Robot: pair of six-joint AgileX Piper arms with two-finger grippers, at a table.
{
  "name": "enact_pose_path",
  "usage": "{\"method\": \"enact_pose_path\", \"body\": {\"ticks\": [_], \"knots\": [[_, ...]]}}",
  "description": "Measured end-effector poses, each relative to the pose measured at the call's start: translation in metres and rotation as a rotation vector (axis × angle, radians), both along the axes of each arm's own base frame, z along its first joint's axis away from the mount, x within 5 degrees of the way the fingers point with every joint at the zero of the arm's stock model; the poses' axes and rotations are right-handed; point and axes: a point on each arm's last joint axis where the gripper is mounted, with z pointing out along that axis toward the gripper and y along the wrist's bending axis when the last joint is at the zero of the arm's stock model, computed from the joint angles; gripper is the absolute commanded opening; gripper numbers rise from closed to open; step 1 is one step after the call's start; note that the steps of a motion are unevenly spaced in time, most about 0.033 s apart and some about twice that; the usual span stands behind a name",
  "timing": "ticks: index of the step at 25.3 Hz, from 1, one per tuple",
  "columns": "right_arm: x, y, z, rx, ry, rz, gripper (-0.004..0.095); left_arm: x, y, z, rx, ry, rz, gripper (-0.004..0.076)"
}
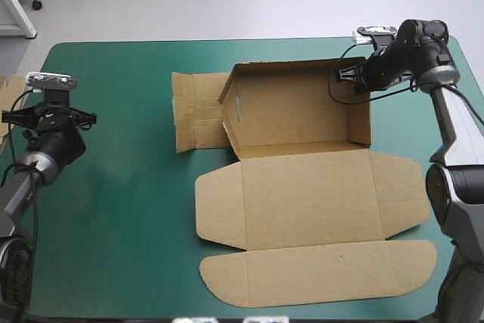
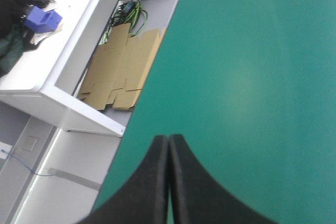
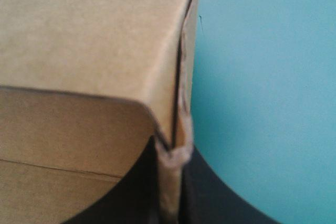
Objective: Fold the box
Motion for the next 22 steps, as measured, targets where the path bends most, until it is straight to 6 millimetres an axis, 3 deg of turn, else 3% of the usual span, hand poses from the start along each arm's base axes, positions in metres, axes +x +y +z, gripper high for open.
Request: {"method": "enact_pose_path", "body": {"ticks": [9, 17, 20, 22], "knots": [[0.007, 0.002, -0.007, -0.003, -0.017, -0.004, -0.0030, 0.021, -0.045, 0.010, -0.141, -0.131, -0.078, -0.0012], [0.009, 0.002, -0.009, -0.003, -0.018, -0.005, -0.0030, 0.019, -0.049, 0.024, -0.227, -0.222, -0.076, -0.0012], [0.011, 0.002, -0.011, 0.002, -0.023, -0.009, -0.0030, 0.023, -0.046, 0.019, -0.290, -0.240, -0.078, -0.0012], [0.011, 0.002, -0.011, 0.000, -0.023, -0.009, -0.0030, 0.026, -0.034, 0.011, -0.291, -0.226, -0.053, -0.0012]]}}
